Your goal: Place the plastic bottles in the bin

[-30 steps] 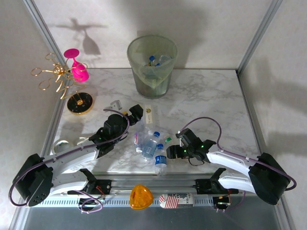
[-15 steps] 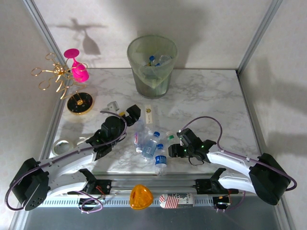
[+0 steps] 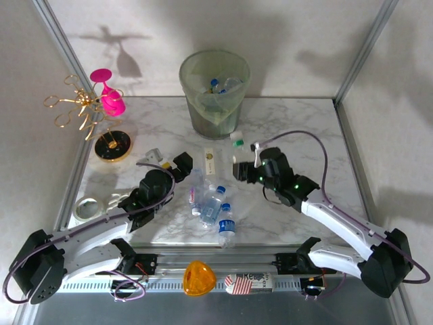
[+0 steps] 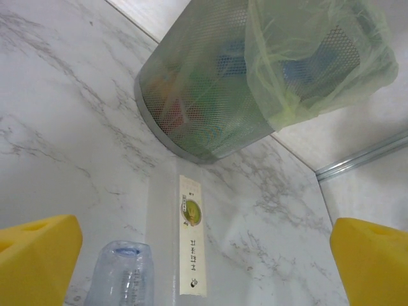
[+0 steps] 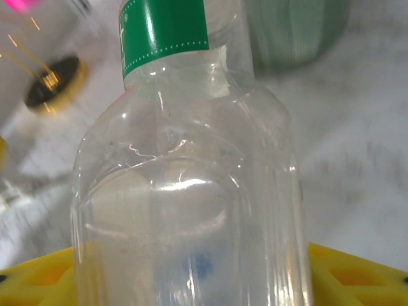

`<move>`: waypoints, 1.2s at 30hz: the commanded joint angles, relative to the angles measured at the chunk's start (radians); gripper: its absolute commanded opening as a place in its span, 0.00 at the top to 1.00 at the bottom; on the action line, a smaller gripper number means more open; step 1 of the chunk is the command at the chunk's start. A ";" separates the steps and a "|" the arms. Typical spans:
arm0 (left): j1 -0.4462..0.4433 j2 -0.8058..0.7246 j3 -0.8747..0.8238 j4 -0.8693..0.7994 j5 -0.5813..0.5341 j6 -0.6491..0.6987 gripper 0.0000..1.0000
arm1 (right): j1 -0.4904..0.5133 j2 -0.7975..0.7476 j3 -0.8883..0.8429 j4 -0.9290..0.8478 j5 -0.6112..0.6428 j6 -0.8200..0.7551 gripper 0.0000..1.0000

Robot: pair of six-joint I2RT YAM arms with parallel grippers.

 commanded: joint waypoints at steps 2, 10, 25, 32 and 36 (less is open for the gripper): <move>-0.007 -0.039 -0.025 -0.043 -0.033 0.033 0.00 | -0.053 0.063 0.156 0.186 0.028 -0.141 0.53; -0.007 -0.102 -0.058 -0.122 -0.023 0.052 0.00 | -0.139 0.344 0.498 0.337 -0.053 -0.208 0.54; -0.009 -0.237 -0.141 -0.248 0.011 0.037 0.00 | -0.201 0.967 1.299 0.060 -0.058 -0.278 0.54; -0.009 -0.240 -0.136 -0.248 0.017 0.048 0.00 | -0.202 1.119 1.440 0.012 -0.090 -0.253 0.52; -0.009 -0.247 -0.136 -0.261 0.027 0.044 0.00 | -0.202 1.153 1.473 0.013 -0.100 -0.253 0.48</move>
